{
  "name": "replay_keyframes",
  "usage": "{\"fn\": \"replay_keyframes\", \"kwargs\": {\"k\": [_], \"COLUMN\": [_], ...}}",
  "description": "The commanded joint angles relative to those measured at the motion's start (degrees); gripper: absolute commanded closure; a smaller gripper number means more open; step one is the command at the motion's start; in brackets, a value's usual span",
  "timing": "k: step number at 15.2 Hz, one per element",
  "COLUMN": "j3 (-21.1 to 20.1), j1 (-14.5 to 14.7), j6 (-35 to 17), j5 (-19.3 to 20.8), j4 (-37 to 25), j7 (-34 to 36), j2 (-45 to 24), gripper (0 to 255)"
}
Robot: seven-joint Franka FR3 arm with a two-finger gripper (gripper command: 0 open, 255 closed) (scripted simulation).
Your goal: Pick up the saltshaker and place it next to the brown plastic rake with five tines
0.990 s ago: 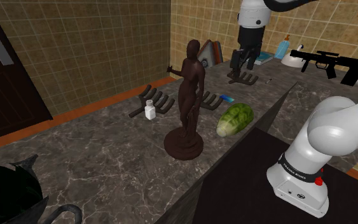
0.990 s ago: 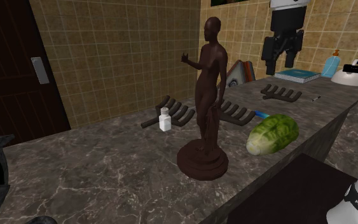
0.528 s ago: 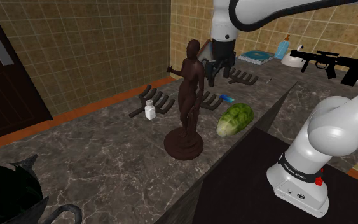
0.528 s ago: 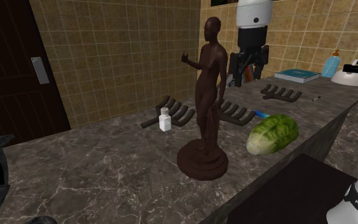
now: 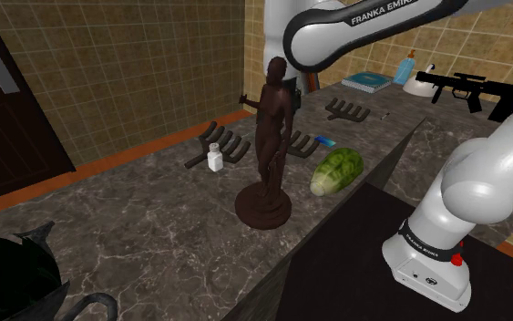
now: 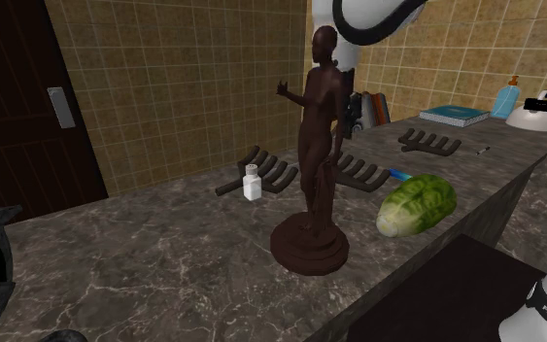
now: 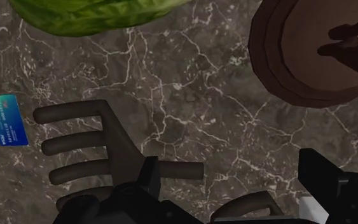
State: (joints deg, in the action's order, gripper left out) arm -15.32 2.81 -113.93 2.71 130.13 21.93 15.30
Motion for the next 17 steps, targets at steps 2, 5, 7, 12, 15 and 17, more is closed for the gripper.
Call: {"fn": "replay_keyframes", "kwargs": {"k": [2, 5, 7, 12, 15, 17], "j3": [-1.9, -3.3, -3.94, -4.55, -4.29, -4.04], "j1": [0.24, 0.65, 1.19, 3.46, 5.21, 5.25], "j6": [-2.81, -5.0, -6.06, -7.3, -7.19, -8.44], "j5": [1.8, 4.3, 6.24, 11.41, 13.92, 14.32], "j4": [-4.13, -8.49, -11.78, -21.39, -27.22, -26.63], "j7": [3.19, 6.29, 8.38, 13.17, 15.16, 15.41], "j2": [-6.52, -12.94, -17.29, -28.33, -34.12, -34.82], "gripper": [0, 0, 0, 0, 0, 0]}}
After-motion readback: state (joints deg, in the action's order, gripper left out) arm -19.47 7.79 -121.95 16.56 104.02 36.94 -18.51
